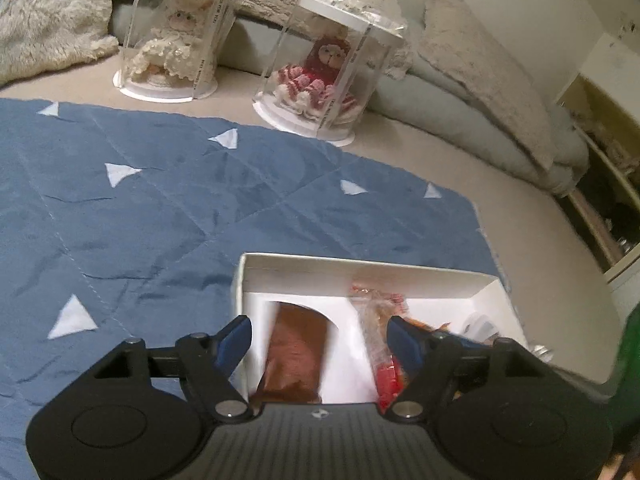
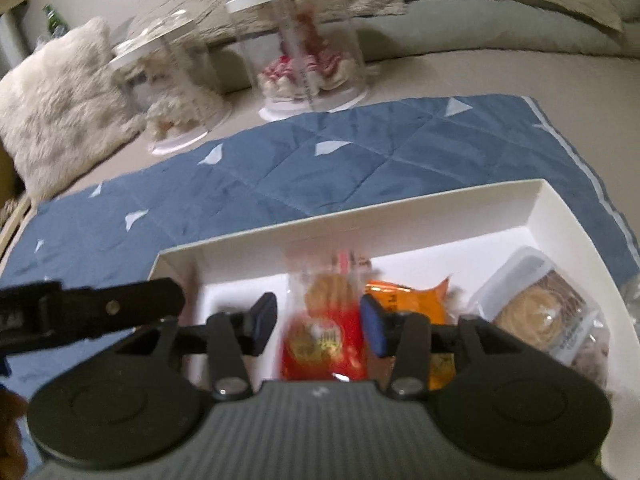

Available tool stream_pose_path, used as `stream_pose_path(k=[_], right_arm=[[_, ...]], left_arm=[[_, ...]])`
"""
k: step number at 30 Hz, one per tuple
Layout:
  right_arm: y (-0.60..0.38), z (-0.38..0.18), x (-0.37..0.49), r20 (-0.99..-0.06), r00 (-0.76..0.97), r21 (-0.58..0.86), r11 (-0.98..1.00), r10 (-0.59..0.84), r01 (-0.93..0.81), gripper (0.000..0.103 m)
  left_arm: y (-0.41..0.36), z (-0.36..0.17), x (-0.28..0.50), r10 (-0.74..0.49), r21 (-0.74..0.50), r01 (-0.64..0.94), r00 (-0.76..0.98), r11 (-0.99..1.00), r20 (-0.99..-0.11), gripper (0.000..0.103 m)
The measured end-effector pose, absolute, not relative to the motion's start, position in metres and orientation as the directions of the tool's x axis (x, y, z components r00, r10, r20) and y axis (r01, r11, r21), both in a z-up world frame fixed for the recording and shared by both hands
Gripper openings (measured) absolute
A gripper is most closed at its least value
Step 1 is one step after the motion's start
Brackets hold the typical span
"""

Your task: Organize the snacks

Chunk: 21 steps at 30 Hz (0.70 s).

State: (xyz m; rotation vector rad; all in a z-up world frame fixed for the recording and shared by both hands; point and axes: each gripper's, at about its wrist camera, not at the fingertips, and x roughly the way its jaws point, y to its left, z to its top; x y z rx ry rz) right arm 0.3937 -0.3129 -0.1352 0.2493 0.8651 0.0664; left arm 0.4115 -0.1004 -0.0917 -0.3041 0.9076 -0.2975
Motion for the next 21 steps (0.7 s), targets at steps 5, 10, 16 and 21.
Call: stream_pose_path(k=[5,10,16,21], right_arm=[[-0.319,-0.13,0.391,-0.746,0.645,0.257,0.965,0.166,0.05,0.057],[-0.324,-0.126,0.386,-0.757,0.634,0.246,0.968,0.158,0.052,0.061],[-0.324,-0.113,0.372,-0.778,0.62,0.195,0.978,0.105,0.079,0.07],[-0.325,-0.088,0.349,-0.754,0.653,0.176,0.981,0.077,0.088,0.089]], left_arm=[[-0.096,-0.092,0.413,-0.35,-0.353,0.111,0.57,0.929,-0.743,0.083],[-0.091,-0.09,0.411,-0.321,-0.319,0.106,0.562,0.942,-0.762,0.093],[-0.081,-0.078,0.4,-0.295,-0.295,0.094,0.565,0.951,-0.77,0.103],[-0.07,-0.056,0.38,-0.259,-0.271,0.075,0.604,0.96,-0.754,0.103]])
